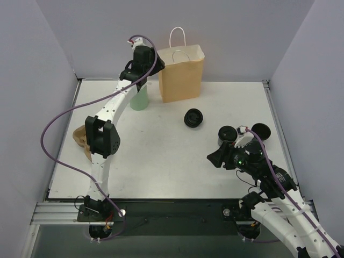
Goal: Pack the takeout coffee
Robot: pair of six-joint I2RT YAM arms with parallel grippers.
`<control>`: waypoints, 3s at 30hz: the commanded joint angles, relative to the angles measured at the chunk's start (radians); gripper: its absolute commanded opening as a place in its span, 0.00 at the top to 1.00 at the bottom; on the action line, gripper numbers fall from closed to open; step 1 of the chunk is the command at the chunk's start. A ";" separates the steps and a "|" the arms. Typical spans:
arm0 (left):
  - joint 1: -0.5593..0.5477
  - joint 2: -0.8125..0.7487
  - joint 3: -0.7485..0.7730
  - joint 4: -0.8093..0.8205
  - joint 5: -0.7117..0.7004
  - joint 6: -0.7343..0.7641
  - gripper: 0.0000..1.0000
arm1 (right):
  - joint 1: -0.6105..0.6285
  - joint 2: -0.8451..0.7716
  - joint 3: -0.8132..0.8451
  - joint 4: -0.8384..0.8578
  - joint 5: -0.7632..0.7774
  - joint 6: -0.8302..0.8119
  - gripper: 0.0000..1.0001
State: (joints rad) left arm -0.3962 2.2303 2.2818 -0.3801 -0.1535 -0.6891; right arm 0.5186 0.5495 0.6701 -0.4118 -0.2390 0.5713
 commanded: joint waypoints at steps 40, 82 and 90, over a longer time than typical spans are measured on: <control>0.045 -0.755 -0.410 0.099 0.479 -0.156 0.95 | 0.004 0.072 0.353 -0.169 0.049 -0.042 0.44; 0.017 -1.393 -1.322 -0.082 0.367 0.111 0.44 | 0.012 0.308 0.490 -0.108 0.110 -0.017 0.41; 0.019 -1.347 -1.150 -0.290 0.220 0.140 0.42 | 0.020 0.336 0.457 -0.102 0.095 -0.089 0.41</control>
State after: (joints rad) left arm -0.3744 0.8619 1.0168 -0.5190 0.2089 -0.5976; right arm 0.5312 0.8837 1.1275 -0.5354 -0.1360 0.5426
